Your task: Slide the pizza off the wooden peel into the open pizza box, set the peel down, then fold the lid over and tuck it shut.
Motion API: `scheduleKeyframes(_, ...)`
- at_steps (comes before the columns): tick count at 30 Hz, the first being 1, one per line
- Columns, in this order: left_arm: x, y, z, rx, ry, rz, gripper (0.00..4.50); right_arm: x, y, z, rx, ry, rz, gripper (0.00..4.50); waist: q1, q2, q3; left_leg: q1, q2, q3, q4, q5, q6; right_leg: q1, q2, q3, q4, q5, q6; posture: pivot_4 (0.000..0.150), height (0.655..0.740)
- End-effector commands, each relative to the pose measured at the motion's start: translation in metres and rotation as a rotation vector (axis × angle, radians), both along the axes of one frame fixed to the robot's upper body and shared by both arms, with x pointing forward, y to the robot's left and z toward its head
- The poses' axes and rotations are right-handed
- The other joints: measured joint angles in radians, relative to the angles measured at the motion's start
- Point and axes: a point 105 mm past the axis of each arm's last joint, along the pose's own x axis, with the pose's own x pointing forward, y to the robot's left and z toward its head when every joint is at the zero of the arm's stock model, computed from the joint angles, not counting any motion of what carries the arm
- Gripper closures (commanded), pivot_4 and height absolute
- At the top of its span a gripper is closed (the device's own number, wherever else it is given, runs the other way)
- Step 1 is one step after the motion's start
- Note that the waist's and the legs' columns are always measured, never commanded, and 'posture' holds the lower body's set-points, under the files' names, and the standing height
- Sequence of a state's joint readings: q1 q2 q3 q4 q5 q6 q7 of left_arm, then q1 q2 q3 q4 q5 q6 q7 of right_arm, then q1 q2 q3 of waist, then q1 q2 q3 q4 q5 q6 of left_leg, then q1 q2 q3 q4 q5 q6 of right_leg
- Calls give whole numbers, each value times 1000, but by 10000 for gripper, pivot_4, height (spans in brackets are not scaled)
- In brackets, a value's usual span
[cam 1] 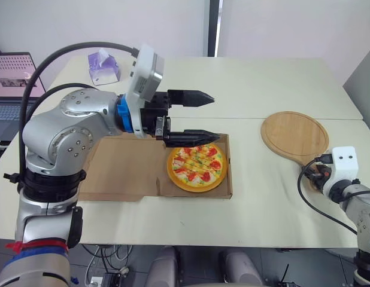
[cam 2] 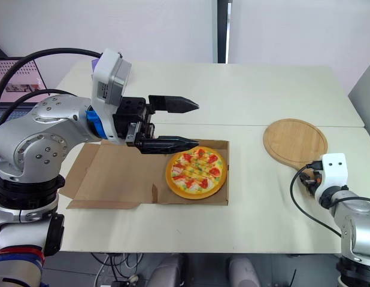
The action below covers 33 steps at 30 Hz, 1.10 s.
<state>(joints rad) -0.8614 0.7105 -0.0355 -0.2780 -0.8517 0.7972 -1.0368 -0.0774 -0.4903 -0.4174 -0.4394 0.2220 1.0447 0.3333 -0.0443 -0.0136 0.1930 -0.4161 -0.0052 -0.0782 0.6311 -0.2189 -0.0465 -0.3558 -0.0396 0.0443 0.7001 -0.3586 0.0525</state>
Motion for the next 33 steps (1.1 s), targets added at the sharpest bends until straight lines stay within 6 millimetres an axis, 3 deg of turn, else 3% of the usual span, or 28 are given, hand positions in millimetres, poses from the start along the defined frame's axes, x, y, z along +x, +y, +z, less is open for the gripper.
scheduleKeyframes(1,-5,3,9,-12,-52,4,0,-4,-3,14,-25,-50,-29,28887,3,0,0,0,0,0,0,0,0,0,0,0,0,0,0,1500,7400)
scheduleKeyframes(2,-5,3,9,-12,-52,8,0,-5,-1,13,-22,-50,-29,28887,4,0,0,0,0,0,0,0,0,0,0,0,0,0,0,1500,7400)
scheduleKeyframes(5,-5,5,8,-12,-50,20,0,-3,4,19,-2,-85,-15,19457,5,0,0,0,0,-1,0,0,0,1,0,-1,0,0,0,1500,7400)
scheduleKeyframes(10,-1,17,3,-11,-32,90,0,19,4,67,-112,-247,64,2029,2,0,0,1,0,0,0,0,0,1,0,0,0,0,0,1500,7400)
scheduleKeyframes(11,0,20,2,-13,-26,114,0,24,5,77,-132,-275,85,328,0,0,0,1,0,0,0,0,0,1,0,0,0,0,0,1500,7400)
scheduleKeyframes(14,5,36,-4,-60,25,233,0,45,26,108,-174,-375,232,328,-7,0,0,2,0,-1,0,0,0,2,0,-1,0,0,0,1500,7400)
scheduleKeyframes(20,7,81,-31,-233,214,577,0,71,107,139,-97,-474,685,328,-18,0,0,1,5,-3,0,0,0,2,0,-1,-1,0,0,1500,7400)
scheduleKeyframes(24,-7,115,-46,-439,373,798,0,66,162,154,-46,-505,995,328,-13,-1,0,0,7,-5,2,0,0,2,0,0,-2,0,0,1500,7400)
scheduleKeyframes(27,-30,139,-66,-584,511,946,0,54,198,161,-8,-508,1213,328,-10,-2,-1,1,8,-7,3,0,0,3,-1,0,-2,0,0,1500,7400)
scheduleKeyframes(33,-86,181,-111,-767,760,1192,0,26,244,161,65,-484,1489,328,4,-5,-3,2,7,-8,3,0,0,3,-6,-1,-2,1,-1,1500,7400)
